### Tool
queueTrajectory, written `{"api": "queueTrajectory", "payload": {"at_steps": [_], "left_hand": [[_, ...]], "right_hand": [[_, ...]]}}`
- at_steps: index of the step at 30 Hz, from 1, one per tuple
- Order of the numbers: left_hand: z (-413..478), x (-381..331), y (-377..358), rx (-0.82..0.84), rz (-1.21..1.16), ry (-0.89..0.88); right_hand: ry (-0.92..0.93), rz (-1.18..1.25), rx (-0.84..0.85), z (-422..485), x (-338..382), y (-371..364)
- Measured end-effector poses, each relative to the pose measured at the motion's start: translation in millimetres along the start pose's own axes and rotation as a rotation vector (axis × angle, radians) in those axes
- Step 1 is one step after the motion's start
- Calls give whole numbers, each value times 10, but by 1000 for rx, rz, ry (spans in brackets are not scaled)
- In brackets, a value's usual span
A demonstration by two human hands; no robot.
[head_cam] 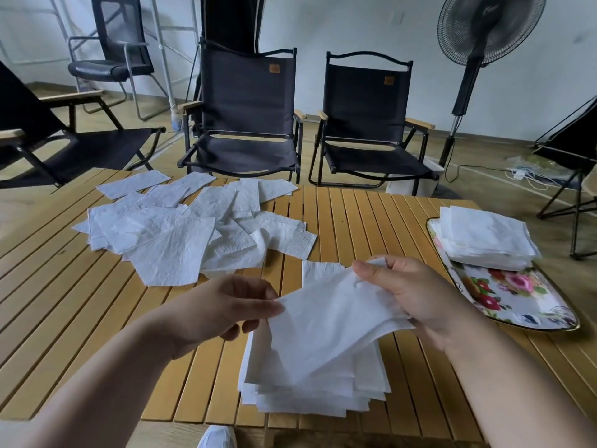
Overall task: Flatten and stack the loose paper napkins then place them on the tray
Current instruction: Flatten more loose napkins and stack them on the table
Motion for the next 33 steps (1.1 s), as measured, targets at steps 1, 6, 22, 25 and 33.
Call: {"api": "queueTrajectory", "payload": {"at_steps": [1, 6, 22, 25, 33], "left_hand": [[5, 3, 10, -18, -42, 4], [-1, -1, 53, -46, -327, 18], [127, 190, 56, -269, 278, 236], [147, 188, 96, -357, 223, 230], [219, 265, 146, -392, 272, 240]], "right_hand": [[-8, -29, -1, 3, -16, 11], [-93, -157, 111, -15, -65, 16], [-93, -728, -60, 236, -354, 181], [110, -720, -232, 455, -550, 185], [127, -932, 5, 1034, -984, 17]]}}
Point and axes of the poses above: each hand's wrist, its own z-axis towards the middle knuckle, its own y-axis out of the back of the hand, x = y × z, the point moved 3 cm from there along z, towards the middle knuckle, and after that the axes turned 8 degrees about y, right-handed, at the moved point
